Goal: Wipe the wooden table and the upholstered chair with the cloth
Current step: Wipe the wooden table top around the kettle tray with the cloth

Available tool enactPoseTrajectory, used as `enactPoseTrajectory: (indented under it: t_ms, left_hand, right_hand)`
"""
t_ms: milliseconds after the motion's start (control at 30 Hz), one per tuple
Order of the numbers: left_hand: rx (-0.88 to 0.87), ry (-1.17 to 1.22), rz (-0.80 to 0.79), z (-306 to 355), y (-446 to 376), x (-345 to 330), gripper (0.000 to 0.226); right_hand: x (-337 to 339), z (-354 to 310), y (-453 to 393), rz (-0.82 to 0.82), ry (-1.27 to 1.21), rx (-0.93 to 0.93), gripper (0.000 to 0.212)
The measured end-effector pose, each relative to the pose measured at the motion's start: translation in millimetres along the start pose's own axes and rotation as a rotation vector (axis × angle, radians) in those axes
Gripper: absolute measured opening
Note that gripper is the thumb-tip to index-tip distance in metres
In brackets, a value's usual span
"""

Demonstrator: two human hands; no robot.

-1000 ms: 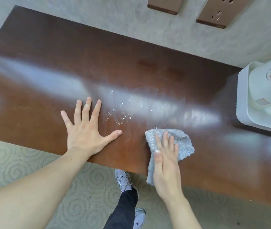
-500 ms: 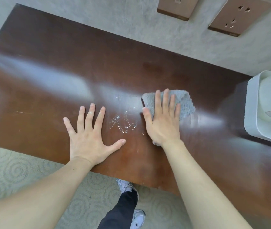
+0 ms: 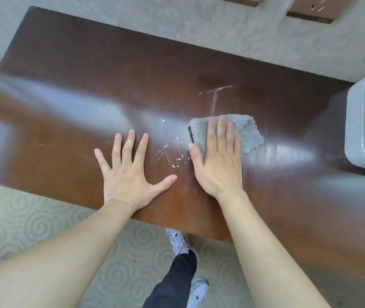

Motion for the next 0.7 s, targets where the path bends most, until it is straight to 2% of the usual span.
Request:
enactPoseTrajectory:
  t_ms: [167, 267, 367, 533, 700]
  left_hand:
    - [-0.004, 0.005, -0.005, -1, -1, 0, 0.119]
    - [-0.013, 0.011, -0.008, -1, -2, 0, 0.118]
    - [-0.017, 0.014, -0.009, -1, -2, -1, 0.117]
    - [-0.034, 0.012, -0.007, -2, -2, -3, 0.119]
    - [-0.046, 0.006, -0.022, -1, -2, -3, 0.121]
  right_hand:
    - [-22, 0, 91, -0.030, -0.003, -0.021, 0.068]
    - [-26, 1, 97, -0.039, 0.011, -0.039, 0.069]
    - [-17, 11, 62, -0.019, 0.025, -0.102, 0.075]
    - [20, 43, -49, 0.096, 0.015, -0.287, 0.077]
    - [36, 37, -139, 0.056, -0.040, -0.313, 0.071]
Point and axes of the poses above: each hand's wrist, its own y-axis away from the middle knuckle, its own x-axis out of the back of the hand, z = x × y, the point moved 7 cm from there along -y, towards the middle knuckle, and after that the axes turned 1 degree about y, right-handed, at the moved point
